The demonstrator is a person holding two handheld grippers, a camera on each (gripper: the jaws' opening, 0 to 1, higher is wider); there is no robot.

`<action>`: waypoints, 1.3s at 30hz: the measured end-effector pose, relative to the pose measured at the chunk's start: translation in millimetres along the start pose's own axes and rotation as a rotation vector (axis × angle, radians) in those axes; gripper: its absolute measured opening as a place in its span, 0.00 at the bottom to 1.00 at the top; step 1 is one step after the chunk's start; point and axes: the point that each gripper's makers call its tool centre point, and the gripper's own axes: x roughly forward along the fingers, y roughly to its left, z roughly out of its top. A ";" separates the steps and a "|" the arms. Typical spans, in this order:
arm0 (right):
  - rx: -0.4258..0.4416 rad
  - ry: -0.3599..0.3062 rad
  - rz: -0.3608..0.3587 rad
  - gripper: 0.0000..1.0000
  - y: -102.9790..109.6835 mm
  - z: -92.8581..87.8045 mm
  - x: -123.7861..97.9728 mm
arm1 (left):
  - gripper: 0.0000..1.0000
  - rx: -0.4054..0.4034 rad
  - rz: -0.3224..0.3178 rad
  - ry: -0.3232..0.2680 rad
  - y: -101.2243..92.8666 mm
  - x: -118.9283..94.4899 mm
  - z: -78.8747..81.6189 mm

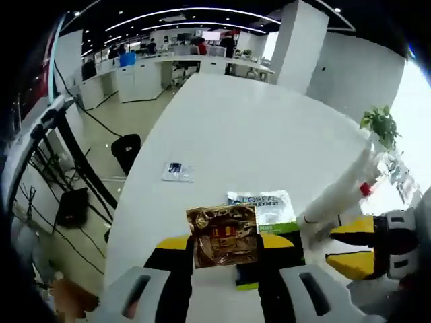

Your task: Arrange the skincare products in the storage area until every visible bottle or jar stands upright without overlapping.

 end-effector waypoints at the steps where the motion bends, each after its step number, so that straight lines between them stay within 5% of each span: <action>1: 0.013 -0.028 -0.009 0.11 -3.1 6.0 -1.8 | 0.39 0.027 -0.008 -0.053 -4.2 -3.2 7.9; 4: 0.101 -0.144 -0.042 0.11 -17.0 29.9 -11.3 | 0.39 0.113 -0.025 -0.219 -18.4 -17.0 32.4; 8: 0.228 -0.242 -0.030 0.11 -26.3 49.8 -20.0 | 0.39 0.114 -0.086 -0.284 -35.1 -28.1 42.1; 11: 0.264 -0.257 -0.015 0.13 -29.5 52.6 -20.1 | 0.39 0.128 -0.154 -0.319 -52.3 -34.3 47.0; 19: 0.352 -0.290 0.018 0.11 -29.9 58.7 -22.1 | 0.39 0.166 -0.209 -0.354 -70.9 -40.2 50.1; 29: 0.435 -0.236 0.022 0.00 -33.8 53.1 -18.6 | 0.39 0.223 -0.241 -0.338 -82.0 -36.8 44.1; 33: 0.491 -0.252 0.017 0.00 -34.9 64.7 -25.1 | 0.41 0.145 -0.335 -0.359 -83.2 -41.7 47.0; 39: 0.589 -0.254 -0.014 0.00 -32.3 64.9 -33.4 | 0.52 -0.038 -0.507 -0.294 -79.6 -44.3 42.8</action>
